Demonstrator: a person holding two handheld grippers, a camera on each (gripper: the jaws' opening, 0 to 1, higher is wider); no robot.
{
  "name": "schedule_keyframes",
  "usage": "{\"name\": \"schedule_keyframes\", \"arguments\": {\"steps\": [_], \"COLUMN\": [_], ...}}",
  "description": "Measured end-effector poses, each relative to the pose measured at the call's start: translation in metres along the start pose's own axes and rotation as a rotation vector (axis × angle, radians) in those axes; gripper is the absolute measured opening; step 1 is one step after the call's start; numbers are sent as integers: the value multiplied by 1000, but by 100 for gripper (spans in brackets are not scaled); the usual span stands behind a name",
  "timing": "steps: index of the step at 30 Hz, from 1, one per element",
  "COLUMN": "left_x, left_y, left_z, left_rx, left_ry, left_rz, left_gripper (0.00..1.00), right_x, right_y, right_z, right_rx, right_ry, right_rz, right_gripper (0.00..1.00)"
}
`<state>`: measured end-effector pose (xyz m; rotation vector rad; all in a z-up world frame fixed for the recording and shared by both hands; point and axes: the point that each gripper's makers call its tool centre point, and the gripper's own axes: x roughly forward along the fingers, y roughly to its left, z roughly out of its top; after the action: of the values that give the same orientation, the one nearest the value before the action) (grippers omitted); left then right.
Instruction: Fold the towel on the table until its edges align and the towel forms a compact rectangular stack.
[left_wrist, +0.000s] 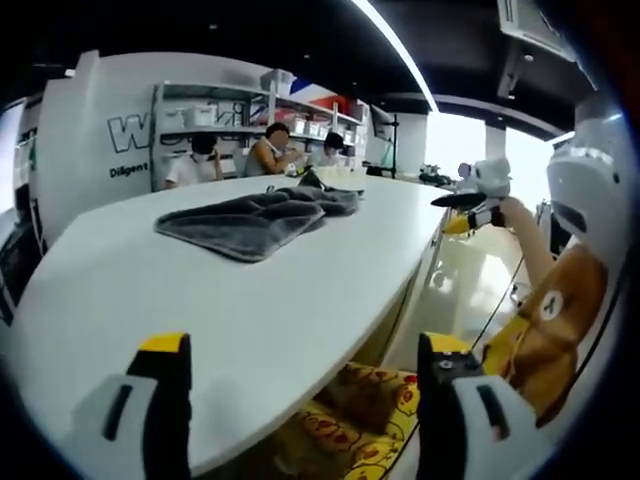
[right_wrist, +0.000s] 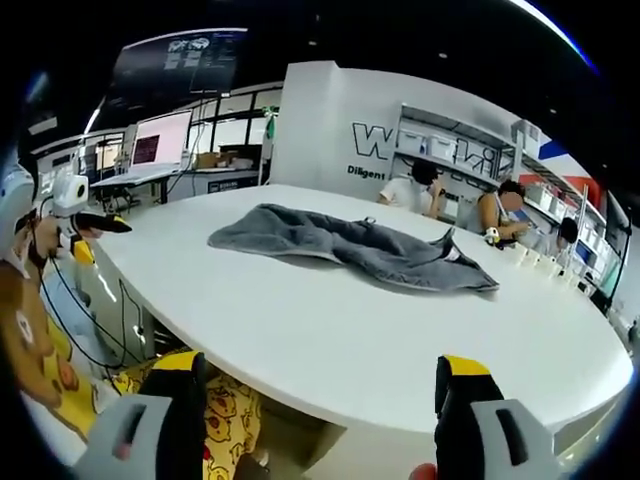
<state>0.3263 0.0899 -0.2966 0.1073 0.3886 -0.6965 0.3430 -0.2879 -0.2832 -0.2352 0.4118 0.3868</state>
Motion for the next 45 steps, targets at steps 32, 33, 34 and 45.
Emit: {"name": "schedule_keyframes", "arguments": {"steps": [32,33,34,45], "left_x": [79,84,90,155], "left_y": [20,22,22,34], "left_z": [38,40,40,68], "left_rx": [204,215,236,311], "left_ry": [156,167,181,234], "left_rz": [-180,-187,-210,-315], "left_gripper": [86,84,83,57], "right_x": [-4,-4,-5,-4], "right_y": [-18,-18,-19,-21], "right_z": [-9,-10,-11,-21], "right_rx": [1,2,4,28], "right_ry": [18,19,20,24], "right_rz": [-20,-21,-22,-19], "right_gripper": [99,99,99,99]}}
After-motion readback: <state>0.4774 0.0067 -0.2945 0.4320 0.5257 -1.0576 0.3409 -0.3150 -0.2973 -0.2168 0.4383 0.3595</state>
